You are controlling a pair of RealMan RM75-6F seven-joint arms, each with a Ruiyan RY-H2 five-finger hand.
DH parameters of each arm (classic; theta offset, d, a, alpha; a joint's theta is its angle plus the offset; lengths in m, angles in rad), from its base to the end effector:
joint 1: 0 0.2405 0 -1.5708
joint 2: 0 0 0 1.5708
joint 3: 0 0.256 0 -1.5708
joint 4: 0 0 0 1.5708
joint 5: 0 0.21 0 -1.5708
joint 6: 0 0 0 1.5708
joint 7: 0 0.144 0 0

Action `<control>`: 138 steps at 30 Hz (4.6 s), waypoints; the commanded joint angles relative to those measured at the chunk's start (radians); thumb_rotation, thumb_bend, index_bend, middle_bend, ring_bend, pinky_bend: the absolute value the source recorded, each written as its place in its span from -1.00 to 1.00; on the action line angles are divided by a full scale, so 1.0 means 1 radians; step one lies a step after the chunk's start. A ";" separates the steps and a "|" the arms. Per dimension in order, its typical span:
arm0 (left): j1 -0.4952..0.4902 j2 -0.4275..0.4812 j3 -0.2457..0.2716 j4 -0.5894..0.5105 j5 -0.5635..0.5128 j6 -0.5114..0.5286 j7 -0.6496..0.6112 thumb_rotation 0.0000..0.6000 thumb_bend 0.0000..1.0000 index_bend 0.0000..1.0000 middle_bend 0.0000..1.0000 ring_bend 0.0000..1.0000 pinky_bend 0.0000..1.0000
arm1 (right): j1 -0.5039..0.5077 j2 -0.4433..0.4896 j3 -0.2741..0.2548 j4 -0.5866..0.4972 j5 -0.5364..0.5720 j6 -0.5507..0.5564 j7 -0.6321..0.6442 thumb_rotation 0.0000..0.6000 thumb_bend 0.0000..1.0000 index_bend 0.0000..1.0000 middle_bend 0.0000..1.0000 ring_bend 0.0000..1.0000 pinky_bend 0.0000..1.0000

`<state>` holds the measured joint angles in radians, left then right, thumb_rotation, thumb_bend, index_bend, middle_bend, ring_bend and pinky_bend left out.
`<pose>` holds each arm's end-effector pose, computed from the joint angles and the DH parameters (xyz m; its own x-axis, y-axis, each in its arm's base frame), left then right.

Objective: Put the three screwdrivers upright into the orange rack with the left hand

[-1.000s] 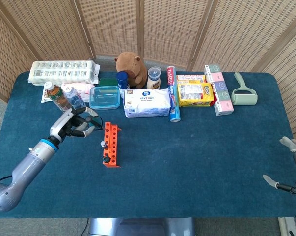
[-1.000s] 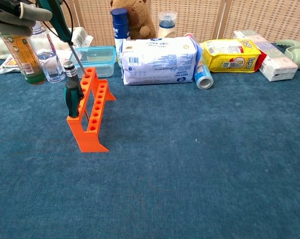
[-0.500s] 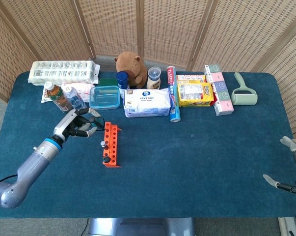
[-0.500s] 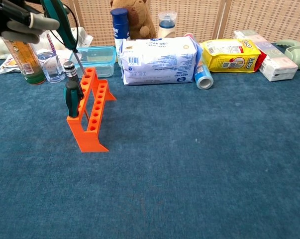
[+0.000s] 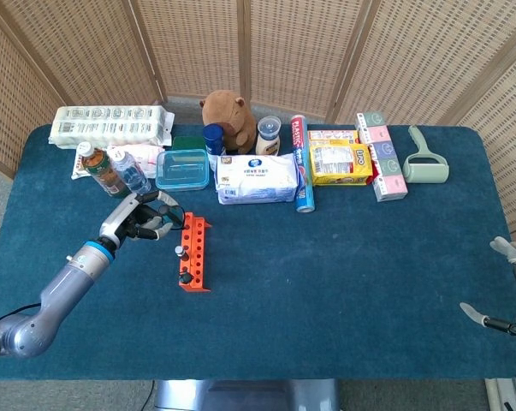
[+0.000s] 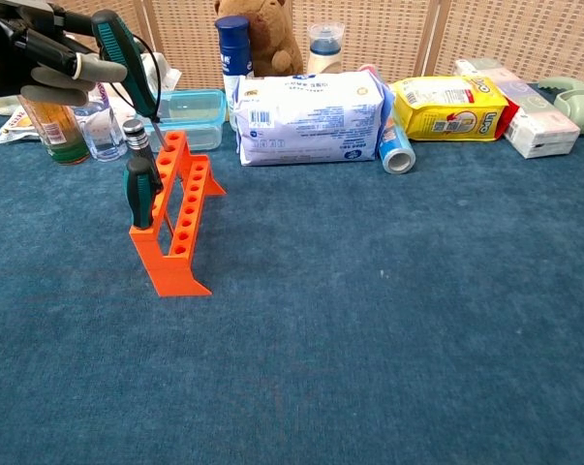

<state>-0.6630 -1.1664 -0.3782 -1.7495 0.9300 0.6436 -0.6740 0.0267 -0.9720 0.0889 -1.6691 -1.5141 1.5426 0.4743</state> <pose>-0.1529 0.3553 0.0807 -0.5771 0.4581 0.6761 0.8070 0.1925 0.5583 -0.3092 -0.1704 0.2121 0.0215 0.0760 0.9969 -0.9997 -0.0118 0.0224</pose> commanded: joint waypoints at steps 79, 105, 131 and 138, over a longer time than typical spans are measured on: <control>0.027 -0.122 -0.042 0.106 0.166 -0.028 -0.154 1.00 -0.06 0.15 0.89 0.95 0.90 | -0.003 0.002 0.001 0.002 -0.002 0.001 0.004 1.00 -0.91 -0.87 -0.66 -0.83 -0.95; 0.041 -0.153 -0.013 0.198 0.269 -0.056 -0.310 1.00 -0.05 0.15 0.89 0.95 0.90 | -0.002 0.001 -0.001 0.001 -0.003 -0.002 0.000 1.00 -0.91 -0.87 -0.66 -0.83 -0.95; 0.023 -0.159 0.021 0.218 0.296 -0.047 -0.312 1.00 -0.23 0.00 0.86 0.95 0.90 | -0.003 0.003 -0.001 0.001 -0.005 -0.001 0.006 1.00 -0.91 -0.87 -0.66 -0.83 -0.95; 0.021 -0.156 0.028 0.223 0.301 -0.037 -0.314 1.00 -0.39 -0.16 0.86 0.95 0.90 | -0.003 0.004 -0.001 0.001 -0.004 -0.001 0.007 1.00 -0.91 -0.87 -0.66 -0.83 -0.95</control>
<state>-0.6416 -1.3227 -0.3505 -1.5267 1.2315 0.6059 -0.9884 0.0241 -0.9684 0.0875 -1.6683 -1.5185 1.5416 0.4809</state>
